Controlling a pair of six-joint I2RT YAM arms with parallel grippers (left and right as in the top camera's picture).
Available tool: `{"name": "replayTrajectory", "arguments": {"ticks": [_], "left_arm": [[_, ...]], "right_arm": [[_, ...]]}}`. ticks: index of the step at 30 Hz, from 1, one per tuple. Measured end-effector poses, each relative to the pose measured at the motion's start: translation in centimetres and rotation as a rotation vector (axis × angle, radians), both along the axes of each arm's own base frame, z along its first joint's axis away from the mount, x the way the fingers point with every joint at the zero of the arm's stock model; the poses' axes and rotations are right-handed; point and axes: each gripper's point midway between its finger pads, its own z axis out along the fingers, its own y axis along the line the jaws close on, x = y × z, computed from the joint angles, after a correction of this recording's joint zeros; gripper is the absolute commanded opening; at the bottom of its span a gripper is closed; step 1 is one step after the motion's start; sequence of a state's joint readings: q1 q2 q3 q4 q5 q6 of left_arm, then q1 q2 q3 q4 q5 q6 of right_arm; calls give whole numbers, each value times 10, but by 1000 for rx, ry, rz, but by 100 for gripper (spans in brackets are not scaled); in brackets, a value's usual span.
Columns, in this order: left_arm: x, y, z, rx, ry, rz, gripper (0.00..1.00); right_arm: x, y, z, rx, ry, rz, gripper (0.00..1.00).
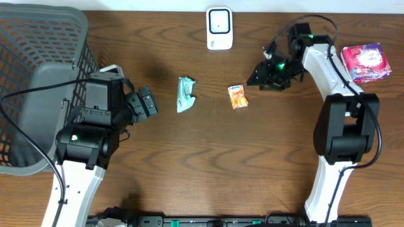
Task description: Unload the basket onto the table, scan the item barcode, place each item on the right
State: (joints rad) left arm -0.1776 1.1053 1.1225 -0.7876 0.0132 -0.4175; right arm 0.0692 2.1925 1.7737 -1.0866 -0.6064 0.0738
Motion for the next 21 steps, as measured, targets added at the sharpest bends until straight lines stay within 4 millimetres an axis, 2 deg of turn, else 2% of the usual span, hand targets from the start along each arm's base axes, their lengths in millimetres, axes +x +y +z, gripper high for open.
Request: {"name": "replayTrajectory", "arguments": {"ticks": [7,12,15,17,18,21], "left_arm": [[0,0,0,0,0,0,98],[0,0,0,0,0,0,98],[0,0,0,0,0,0,98],[0,0,0,0,0,0,98],[0,0,0,0,0,0,98],[0,0,0,0,0,0,98]], "right_arm": [[-7,25,-15,-24,-7,67,50],[-21,41,-39,-35,14,101,45],[-28,44,-52,-62,37,87,42],[-28,42,-58,-77,39,71,30],[-29,41,-60,-79,43,64,20],[-29,41,-61,-77,51,47,2]]}}
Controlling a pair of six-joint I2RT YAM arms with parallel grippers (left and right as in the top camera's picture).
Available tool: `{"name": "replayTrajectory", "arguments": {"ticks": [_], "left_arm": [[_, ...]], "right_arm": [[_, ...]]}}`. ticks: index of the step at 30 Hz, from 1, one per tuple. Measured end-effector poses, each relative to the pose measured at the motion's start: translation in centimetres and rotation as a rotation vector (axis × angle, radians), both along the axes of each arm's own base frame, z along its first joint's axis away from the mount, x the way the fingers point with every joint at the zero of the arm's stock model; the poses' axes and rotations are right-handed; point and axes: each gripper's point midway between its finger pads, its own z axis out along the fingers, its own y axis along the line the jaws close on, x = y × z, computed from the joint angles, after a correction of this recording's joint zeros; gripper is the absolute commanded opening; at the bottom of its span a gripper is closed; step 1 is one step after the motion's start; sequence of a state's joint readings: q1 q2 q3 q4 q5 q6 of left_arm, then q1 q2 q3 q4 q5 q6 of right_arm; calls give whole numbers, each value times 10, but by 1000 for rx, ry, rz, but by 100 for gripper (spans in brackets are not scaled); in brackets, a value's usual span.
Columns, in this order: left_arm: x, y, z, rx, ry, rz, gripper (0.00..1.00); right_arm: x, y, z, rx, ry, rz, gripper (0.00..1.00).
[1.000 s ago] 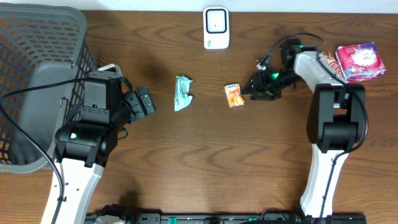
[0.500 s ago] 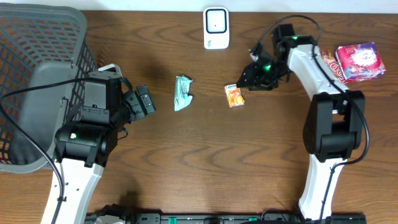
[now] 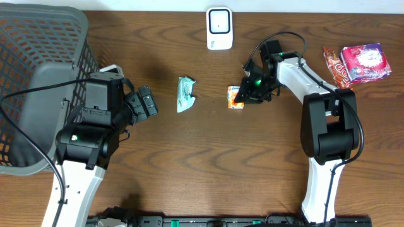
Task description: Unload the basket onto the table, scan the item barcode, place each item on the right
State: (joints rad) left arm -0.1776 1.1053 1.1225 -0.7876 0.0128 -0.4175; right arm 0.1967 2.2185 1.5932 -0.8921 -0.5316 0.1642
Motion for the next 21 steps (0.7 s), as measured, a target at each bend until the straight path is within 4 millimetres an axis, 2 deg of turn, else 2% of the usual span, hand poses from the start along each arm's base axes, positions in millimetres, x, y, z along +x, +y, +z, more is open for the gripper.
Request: {"name": "replayTrajectory", "arguments": {"ticks": [5,7,11,14,16,19,21], "left_arm": [[0,0,0,0,0,0,98],[0,0,0,0,0,0,98],[0,0,0,0,0,0,98],[0,0,0,0,0,0,98],[0,0,0,0,0,0,98],[0,0,0,0,0,0,98],[0,0,0,0,0,0,98]], "right_arm": [[-1,5,6,58,18,-16,1],[-2,14,15,152,35,-14,1],[3,30,53,438,30,-4,1],[8,29,81,617,1,6,1],[6,26,92,684,-11,20,1],[-4,26,95,701,-21,61,1],[-10,27,86,648,-24,96,1]]}}
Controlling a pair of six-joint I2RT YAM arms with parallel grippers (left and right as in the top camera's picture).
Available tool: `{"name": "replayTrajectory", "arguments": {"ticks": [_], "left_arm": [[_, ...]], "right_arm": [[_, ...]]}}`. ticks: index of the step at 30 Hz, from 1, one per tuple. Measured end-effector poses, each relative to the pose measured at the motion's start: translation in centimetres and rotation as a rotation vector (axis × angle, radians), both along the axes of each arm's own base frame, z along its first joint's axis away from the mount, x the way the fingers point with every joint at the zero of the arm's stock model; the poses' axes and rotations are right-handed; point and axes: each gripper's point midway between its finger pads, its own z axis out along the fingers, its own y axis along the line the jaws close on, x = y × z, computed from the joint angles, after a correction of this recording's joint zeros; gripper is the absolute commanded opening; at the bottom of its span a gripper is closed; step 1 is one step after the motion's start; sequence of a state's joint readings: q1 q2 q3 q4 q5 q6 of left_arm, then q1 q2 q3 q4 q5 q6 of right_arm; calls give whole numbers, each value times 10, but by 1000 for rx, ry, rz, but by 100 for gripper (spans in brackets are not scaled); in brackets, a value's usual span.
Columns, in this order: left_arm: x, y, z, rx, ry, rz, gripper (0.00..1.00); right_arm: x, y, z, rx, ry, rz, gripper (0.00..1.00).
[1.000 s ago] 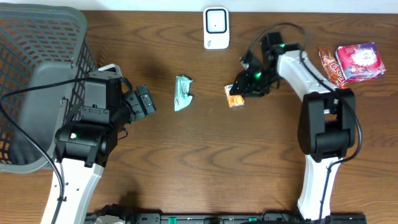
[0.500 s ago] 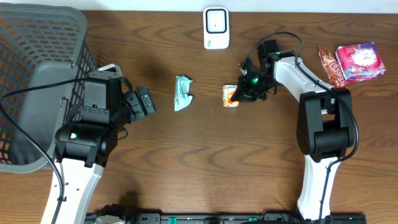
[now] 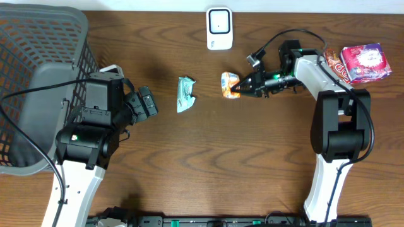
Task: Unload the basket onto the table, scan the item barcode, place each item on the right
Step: 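Hold the Kleenex pack up in front of the scanner, then carry the Kleenex pack right and drop it by the purple package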
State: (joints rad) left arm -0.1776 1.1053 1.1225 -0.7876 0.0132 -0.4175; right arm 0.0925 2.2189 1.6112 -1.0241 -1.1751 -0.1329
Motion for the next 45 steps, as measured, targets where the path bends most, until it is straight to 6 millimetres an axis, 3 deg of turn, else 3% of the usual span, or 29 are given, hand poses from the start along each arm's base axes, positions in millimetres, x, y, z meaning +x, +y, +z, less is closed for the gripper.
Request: {"name": "replayTrajectory", "arguments": {"ticks": [6,9,12,15,17,18,21,24,27,33,35,39,43,45], "left_arm": [[0,0,0,0,0,0,98],[0,0,0,0,-1,0,98],[0,0,0,0,0,0,98],[0,0,0,0,0,0,98],[0,0,0,0,0,0,98],[0,0,0,0,0,0,98],[0,0,0,0,0,0,98],[0,0,0,0,0,0,98],[0,0,0,0,1,0,98],[0,0,0,0,0,0,98],[0,0,0,0,0,0,98],[0,0,0,0,0,0,98],[0,0,0,0,0,0,98],[0,0,0,0,0,0,98]], "right_arm": [[-4,-10,-34,-321,49,16,1],[15,-28,-28,-543,46,-28,1],[62,-54,1,-767,-97,-150,1],[125,-74,53,-934,-366,-338,1],[159,-74,84,-996,-549,-441,1],[177,-68,103,-1016,-663,-489,1],[197,-39,129,-1043,-857,-524,1],[208,-5,142,-1049,-991,-545,1],[215,27,125,-1063,-1067,-508,1],[223,42,64,-1194,-1117,-358,1],[223,36,57,-1254,-1121,-343,1],[226,8,64,-1385,-1114,-381,1],[219,-53,54,-1573,-998,-347,1],[211,-105,45,-1692,-884,-308,1]]}}
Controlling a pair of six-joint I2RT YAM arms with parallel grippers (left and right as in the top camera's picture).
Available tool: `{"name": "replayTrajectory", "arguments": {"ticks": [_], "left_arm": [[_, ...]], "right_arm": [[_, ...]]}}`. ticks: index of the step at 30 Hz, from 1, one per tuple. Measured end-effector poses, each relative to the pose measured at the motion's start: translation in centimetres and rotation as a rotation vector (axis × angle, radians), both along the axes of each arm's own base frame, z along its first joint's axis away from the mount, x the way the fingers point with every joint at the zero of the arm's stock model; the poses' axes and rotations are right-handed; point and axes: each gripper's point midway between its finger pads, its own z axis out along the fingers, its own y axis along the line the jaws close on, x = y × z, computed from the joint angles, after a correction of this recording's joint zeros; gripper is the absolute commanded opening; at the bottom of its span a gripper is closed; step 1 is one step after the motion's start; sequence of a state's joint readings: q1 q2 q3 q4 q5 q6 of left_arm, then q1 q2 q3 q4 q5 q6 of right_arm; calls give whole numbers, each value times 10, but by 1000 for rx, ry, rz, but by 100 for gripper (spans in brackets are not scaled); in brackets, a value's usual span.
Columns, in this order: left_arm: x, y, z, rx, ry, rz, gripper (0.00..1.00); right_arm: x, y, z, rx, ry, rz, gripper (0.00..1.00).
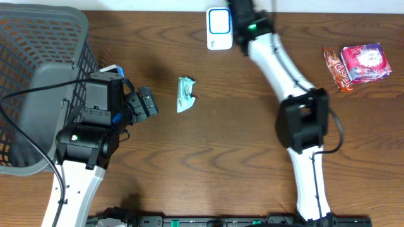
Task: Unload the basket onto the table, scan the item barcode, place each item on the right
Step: 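Carry the Kleenex pack right and drop it by the purple package, then reach the right gripper down and grasp the mint-green package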
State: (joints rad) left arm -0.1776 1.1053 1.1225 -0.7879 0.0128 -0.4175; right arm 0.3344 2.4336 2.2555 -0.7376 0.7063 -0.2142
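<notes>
The white barcode scanner [219, 28] stands at the table's far edge, and its face looks bluish. My right arm reaches far across the table. Its gripper [237, 12] is at the top edge of the overhead view, right beside the scanner. The wrist hides the fingertips. The orange packet does not show anywhere on the table or in the gripper. My left gripper [148, 101] hovers at the left, a short way from a crumpled green-white packet [185, 94]. Whether it is open is unclear.
A grey mesh basket [38, 75] fills the far left. A pink-red packet [364, 62] and a red-orange packet [336, 67] lie at the far right.
My right arm has swung from mid-table up to the scanner at the far edge. The orange packet, then held in its gripper left of the arm, is out of sight. The left arm has not moved.
The right gripper was first to the right of the orange packet lying on the table. Then it was down on the packet. Then it held the packet lifted and turned. Now it is beside the scanner, and the packet's spot on the table is bare.
</notes>
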Motion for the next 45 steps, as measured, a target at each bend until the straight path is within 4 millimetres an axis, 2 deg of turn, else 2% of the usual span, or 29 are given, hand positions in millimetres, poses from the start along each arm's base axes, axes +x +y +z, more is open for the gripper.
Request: {"name": "replayTrajectory", "arguments": {"ticks": [3,4,6,7,8,9,10,12,15,19,20,22,24,28,29,32,34,36,38,41,45], "left_arm": [[0,0,0,0,-1,0,98],[0,0,0,0,-2,0,98],[0,0,0,0,-1,0,98],[0,0,0,0,-1,0,98],[0,0,0,0,-1,0,98],[0,0,0,0,0,0,98],[0,0,0,0,-1,0,98],[0,0,0,0,-1,0,98],[0,0,0,0,-1,0,98],[0,0,0,0,0,0,98],[0,0,0,0,-1,0,98],[0,0,0,0,-1,0,98],[0,0,0,0,-1,0,98],[0,0,0,0,-1,0,98],[0,0,0,0,0,0,98],[0,0,0,0,0,0,98],[0,0,0,0,0,0,98],[0,0,0,0,-1,0,98],[0,0,0,0,-1,0,98],[0,0,0,0,-1,0,98],[0,0,0,0,-1,0,98]], "right_arm": [[-18,-72,-11,-74,121,-126,1],[-27,-102,-15,-89,165,-183,1],[-44,-152,-20,-96,225,-285,17],[-50,-171,-22,-83,239,-327,38],[-58,-185,-27,-60,266,-360,82],[-64,-196,-31,-26,279,-388,99],[-69,-208,-38,41,295,-413,99],[-73,-213,-47,125,314,-421,99],[-78,-213,-61,277,346,-416,99],[-79,-189,-68,386,373,-388,99],[-78,-175,-68,422,379,-363,99],[-75,-151,-60,486,375,-313,99],[-71,-123,-42,565,359,-244,99],[-73,-52,25,735,288,-58,99],[-78,-30,48,783,267,8,99],[-95,20,94,883,245,162,99],[-110,52,114,937,258,253,99],[-123,78,118,963,301,310,99],[-134,101,110,966,355,344,99],[-148,129,90,952,437,369,99],[-172,164,49,919,569,389,99]]}}
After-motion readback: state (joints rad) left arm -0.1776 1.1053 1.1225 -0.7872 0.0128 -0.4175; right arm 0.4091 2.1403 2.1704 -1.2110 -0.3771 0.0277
